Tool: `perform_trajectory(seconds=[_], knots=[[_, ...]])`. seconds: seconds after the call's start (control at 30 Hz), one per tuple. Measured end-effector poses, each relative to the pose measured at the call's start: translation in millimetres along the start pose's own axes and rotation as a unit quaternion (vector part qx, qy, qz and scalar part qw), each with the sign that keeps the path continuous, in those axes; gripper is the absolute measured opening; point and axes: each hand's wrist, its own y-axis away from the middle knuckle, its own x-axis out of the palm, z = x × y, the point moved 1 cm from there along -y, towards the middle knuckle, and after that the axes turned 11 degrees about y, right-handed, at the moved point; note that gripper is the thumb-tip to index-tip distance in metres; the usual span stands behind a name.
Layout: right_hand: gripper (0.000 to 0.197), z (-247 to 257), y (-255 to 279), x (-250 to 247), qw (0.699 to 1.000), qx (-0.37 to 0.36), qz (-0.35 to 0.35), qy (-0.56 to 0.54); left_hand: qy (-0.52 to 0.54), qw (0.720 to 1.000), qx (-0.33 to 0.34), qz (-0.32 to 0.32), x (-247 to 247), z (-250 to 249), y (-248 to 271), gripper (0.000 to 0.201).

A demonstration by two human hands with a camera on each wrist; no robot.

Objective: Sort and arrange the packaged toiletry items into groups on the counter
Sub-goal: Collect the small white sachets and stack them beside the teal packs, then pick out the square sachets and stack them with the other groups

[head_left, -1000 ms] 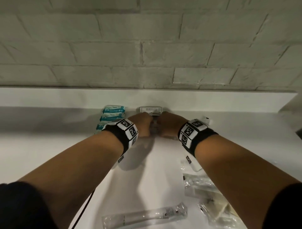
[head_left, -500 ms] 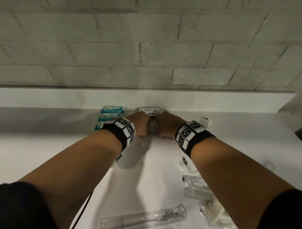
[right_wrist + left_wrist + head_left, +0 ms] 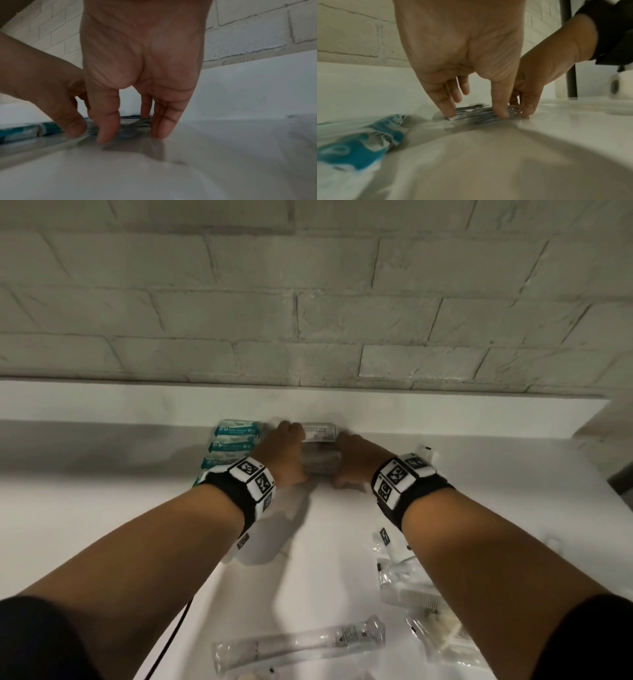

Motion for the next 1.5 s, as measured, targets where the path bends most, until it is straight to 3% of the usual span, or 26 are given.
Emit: perform_trajectory(seconds=[0.1,0.23,0.37,0.47,0.57,0.63,0.8,0.97,1.07,1.2,1.37,1.5], knots=[[0.079,-3.0,28.2,-13.4,0.997,-0.014,-0.004,-0.071,0.083,0.995,-0.003,-0.05,-18.3,-13.8,24.7,0.065],[0.068,-11.6,87.5,-27.1,0.996,-0.032,-0.056,-0.062,0.05,0.998,0.036,-0.017,-32.8,-37.1,70.6,0.043],[0.042,-22.7,158.5,-14.3,0.998,-0.066,0.014,-0.016,0.062,0.996,0.062,0.021,-36.3,-54.1,130.4,0.029],[0.021,-31.6,206.0,4.4,0.996,-0.078,0.048,0.018,-0.002,0.992,0.027,0.122,-39.2,-64.3,178.5,0.031],[0.006,-45.8,237.8,24.7,0.993,-0.064,0.085,0.046,-0.115,0.956,-0.032,0.269,-29.8,-61.9,222.8,0.042],[0.005,-59.1,250.7,35.3,0.992,-0.047,0.095,0.068,-0.182,0.934,-0.069,0.3,-19.0,-51.5,245.2,0.047],[0.018,-87.7,264.4,45.5,0.998,0.016,0.034,0.06,-0.186,0.944,-0.139,0.236,2.0,-43.8,273.7,0.049],[0.039,-71.2,259.8,64.4,0.996,-0.044,-0.035,0.064,-0.085,0.959,-0.16,0.219,11.7,-52.2,281.0,0.037],[0.027,-57.4,257.3,82.9,0.977,-0.086,-0.058,0.187,-0.108,0.958,-0.141,0.224,10.0,-58.0,282.0,0.036],[0.026,-43.8,266.0,93.8,0.951,-0.093,-0.138,0.26,-0.07,0.986,-0.067,0.139,8.9,-86.1,284.4,0.032],[0.025,-42.5,269.1,79.0,0.974,-0.06,-0.171,0.133,0.0,0.975,0.056,0.215,35.2,-149.0,285.0,0.037],[0.026,-72.9,276.3,59.4,0.989,-0.017,-0.131,0.059,-0.032,0.969,0.062,0.236,64.2,-164.9,288.2,0.035]])
